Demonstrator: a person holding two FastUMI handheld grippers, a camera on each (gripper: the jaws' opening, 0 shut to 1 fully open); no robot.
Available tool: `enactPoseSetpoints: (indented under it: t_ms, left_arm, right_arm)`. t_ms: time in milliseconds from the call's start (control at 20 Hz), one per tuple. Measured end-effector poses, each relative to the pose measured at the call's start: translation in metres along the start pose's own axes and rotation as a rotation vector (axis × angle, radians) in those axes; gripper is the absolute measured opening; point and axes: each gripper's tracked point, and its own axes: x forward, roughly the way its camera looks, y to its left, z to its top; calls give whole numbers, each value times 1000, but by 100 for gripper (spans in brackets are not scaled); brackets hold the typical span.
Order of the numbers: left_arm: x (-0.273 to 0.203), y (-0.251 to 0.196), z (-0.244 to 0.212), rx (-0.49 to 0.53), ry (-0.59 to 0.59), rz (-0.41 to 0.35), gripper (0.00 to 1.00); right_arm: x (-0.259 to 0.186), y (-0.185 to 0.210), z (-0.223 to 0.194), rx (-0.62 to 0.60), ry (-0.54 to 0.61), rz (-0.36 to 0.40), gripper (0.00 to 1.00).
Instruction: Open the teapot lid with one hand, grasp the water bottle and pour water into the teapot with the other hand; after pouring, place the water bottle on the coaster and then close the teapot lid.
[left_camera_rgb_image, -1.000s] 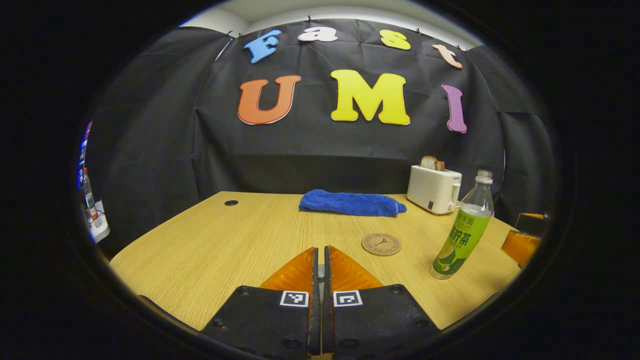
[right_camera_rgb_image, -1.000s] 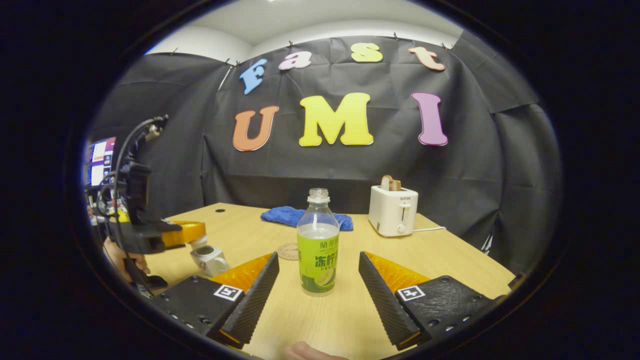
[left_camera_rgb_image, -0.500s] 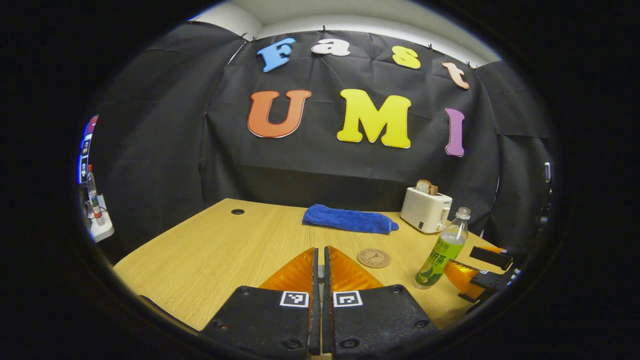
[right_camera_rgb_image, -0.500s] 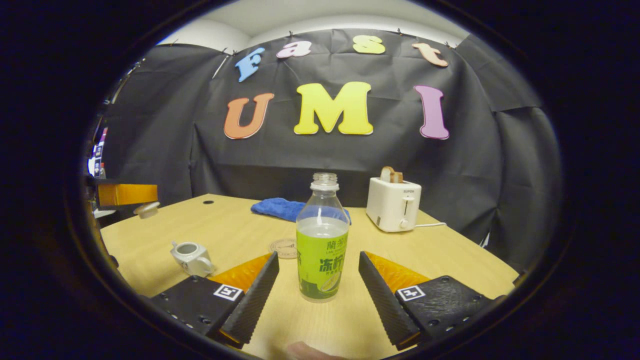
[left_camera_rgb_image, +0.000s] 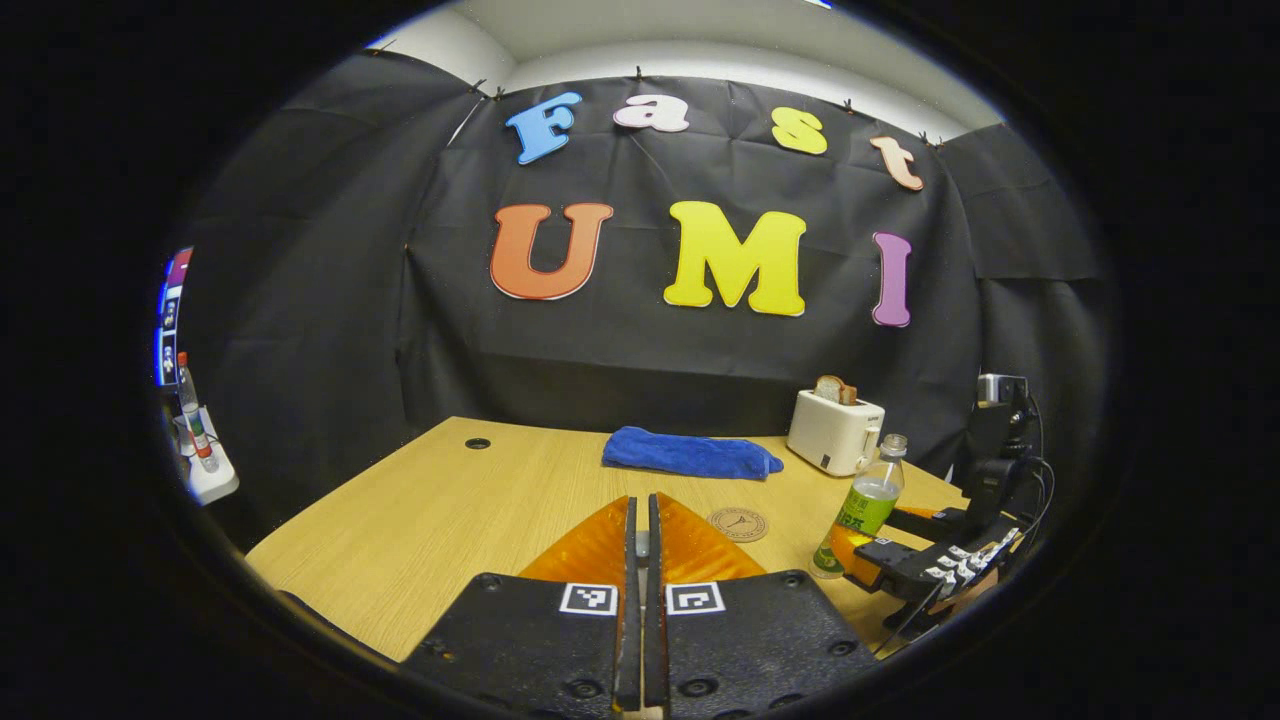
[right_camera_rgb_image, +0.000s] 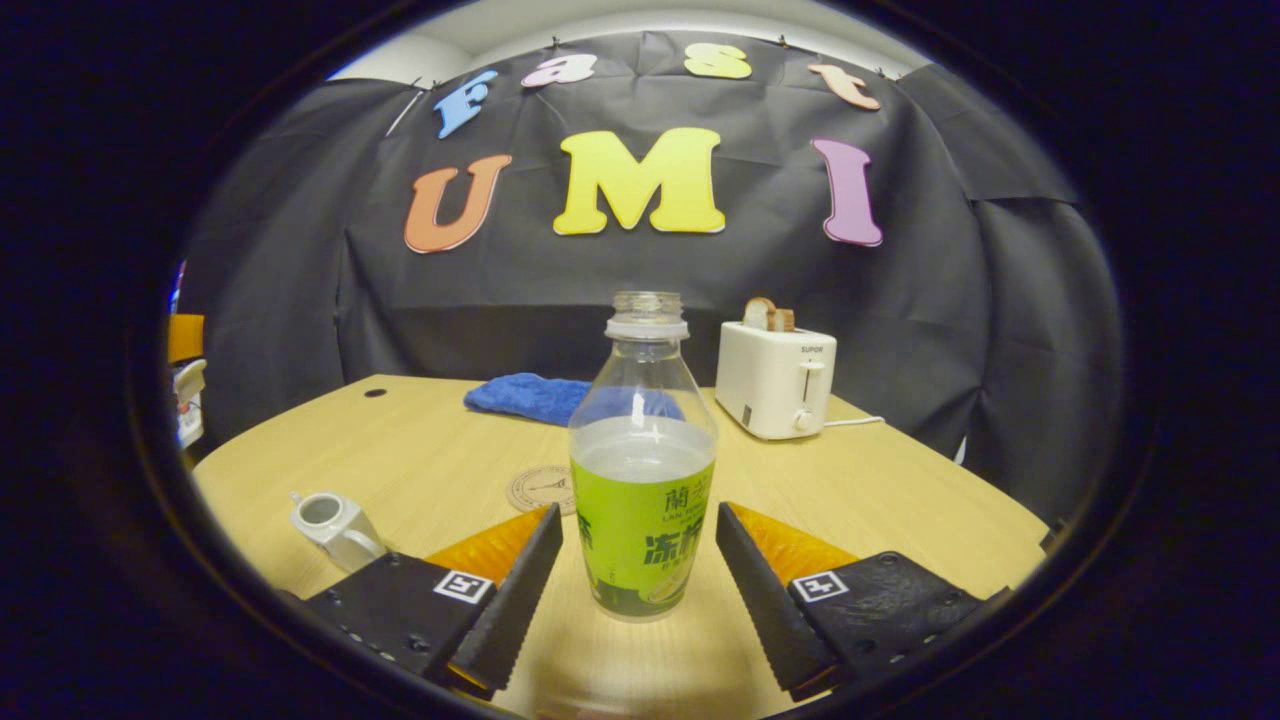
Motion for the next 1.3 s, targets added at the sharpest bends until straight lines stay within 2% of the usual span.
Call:
enactPoseSetpoints:
  t_ms: [50,100,350,800,1050,1300]
  left_arm:
    - [0,3,-1,5,2,3,4]
    - [2,3,-3,3,12,0,4]
    - [1,17,-9,-4,42,6,4]
    - [-2,18,-7,15,40,-7,4]
    - [-4,29,-5,20,39,7,4]
    - [-7,44,-4,0,36,28,4]
  right_arm:
    - [2,-2,1,6,3,-8,82]
    - [3,-2,2,13,-1,-10,78]
    - [0,3,6,-41,-4,4,70]
    - [-28,18,41,-279,-89,4,70]
    - [-31,28,41,-429,-72,-9,70]
    - [-34,39,42,-643,-97,-70,70]
